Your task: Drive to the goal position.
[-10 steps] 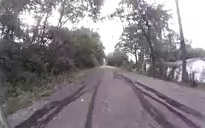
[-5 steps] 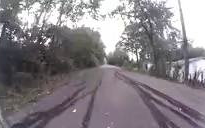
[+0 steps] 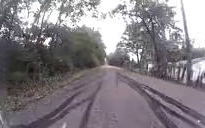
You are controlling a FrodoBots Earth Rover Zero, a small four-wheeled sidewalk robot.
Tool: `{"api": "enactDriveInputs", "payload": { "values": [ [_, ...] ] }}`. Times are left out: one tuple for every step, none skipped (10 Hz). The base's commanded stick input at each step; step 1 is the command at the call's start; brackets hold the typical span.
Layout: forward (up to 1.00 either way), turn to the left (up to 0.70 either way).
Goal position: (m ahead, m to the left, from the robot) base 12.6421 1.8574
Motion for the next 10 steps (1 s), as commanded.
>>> {"api": "enactDriveInputs", "payload": {
  "values": [
    [0.70, 0.00],
    [0.70, 0.00],
    [0.70, 0.00],
    [0.70, 0.00],
    [0.70, 0.00],
    [0.70, 0.00],
    [0.70, 0.00],
    [0.70, 0.00],
    [0.70, 0.00],
    [0.70, 0.00]
  ]
}}
